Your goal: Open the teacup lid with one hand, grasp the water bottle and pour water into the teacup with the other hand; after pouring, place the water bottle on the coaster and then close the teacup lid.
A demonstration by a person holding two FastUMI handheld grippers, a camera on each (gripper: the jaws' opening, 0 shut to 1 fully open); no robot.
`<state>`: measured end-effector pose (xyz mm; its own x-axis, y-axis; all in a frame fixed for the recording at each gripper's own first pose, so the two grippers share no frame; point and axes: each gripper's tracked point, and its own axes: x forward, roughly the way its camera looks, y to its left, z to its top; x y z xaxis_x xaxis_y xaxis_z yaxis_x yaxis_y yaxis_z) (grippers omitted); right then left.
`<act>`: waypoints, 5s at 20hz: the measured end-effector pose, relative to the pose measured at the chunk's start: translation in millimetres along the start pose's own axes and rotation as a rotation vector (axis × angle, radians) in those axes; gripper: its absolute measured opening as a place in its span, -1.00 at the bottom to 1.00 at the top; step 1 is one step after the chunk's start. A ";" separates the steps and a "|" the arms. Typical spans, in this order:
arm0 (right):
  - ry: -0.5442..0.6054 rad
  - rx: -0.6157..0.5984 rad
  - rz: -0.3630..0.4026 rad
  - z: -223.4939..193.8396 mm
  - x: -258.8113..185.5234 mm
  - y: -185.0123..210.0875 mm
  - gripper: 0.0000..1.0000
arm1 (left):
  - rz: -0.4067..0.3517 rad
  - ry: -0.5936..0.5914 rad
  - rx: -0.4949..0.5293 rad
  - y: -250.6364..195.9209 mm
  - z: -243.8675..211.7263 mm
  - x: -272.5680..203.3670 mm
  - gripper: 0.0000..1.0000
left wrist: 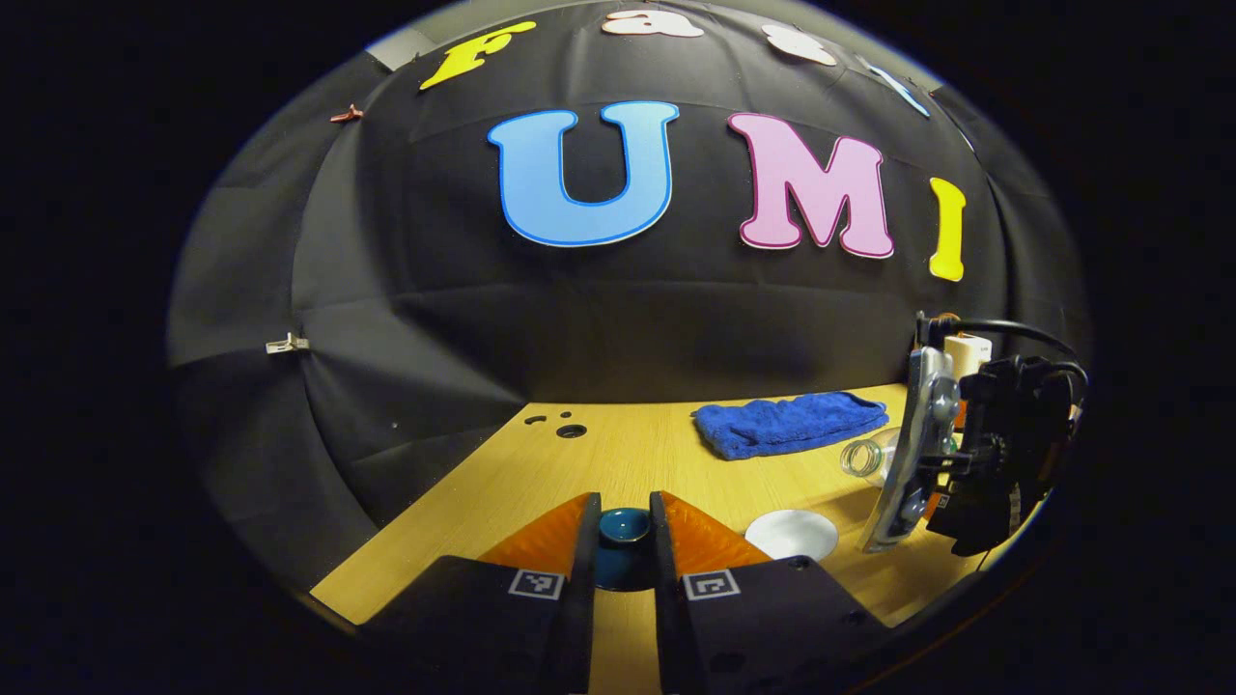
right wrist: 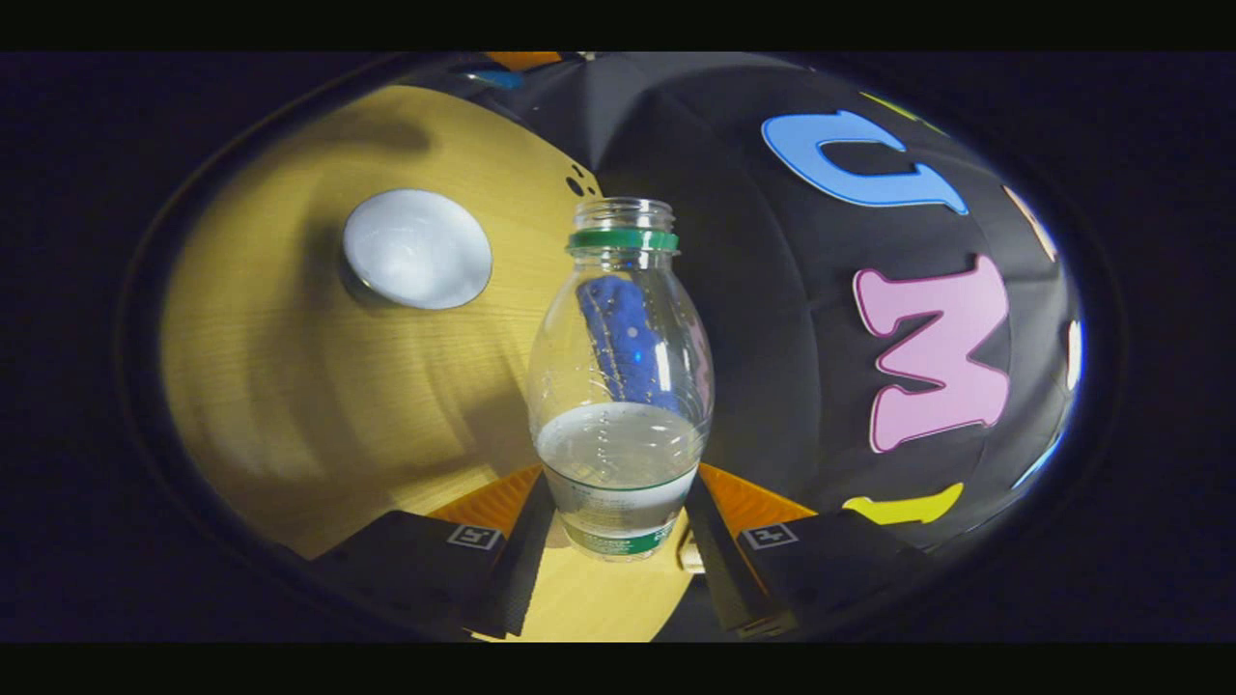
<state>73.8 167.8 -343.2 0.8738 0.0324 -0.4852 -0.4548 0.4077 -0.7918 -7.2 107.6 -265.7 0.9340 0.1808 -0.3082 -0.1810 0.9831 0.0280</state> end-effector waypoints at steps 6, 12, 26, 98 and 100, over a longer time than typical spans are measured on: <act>0.027 -0.069 -0.011 -3.8 3.2 -3.4 0.45 | 0.006 0.005 -0.001 4.4 -4.2 -2.6 -0.43; 0.022 -0.157 -0.043 -4.0 2.9 -7.4 0.50 | 0.010 0.011 -0.004 5.8 -9.6 -3.9 -0.39; -0.046 -0.355 -0.134 9.4 4.2 -35.2 0.55 | 0.032 0.008 -0.017 13.9 -12.6 -5.9 -0.39; -0.260 -0.603 -0.365 52.9 20.7 -85.7 0.48 | 0.054 0.008 -0.052 21.3 -19.7 -4.2 -0.39; -0.231 -0.497 -0.280 44.2 26.2 -68.7 0.49 | 0.050 0.011 -0.048 19.3 -20.4 -2.9 -0.39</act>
<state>135.6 180.9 -285.0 0.9610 0.2055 -0.1853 -0.1801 -0.0435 -0.9827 -19.7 125.5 -283.7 0.9199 0.2292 -0.3182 -0.2425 0.9701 -0.0022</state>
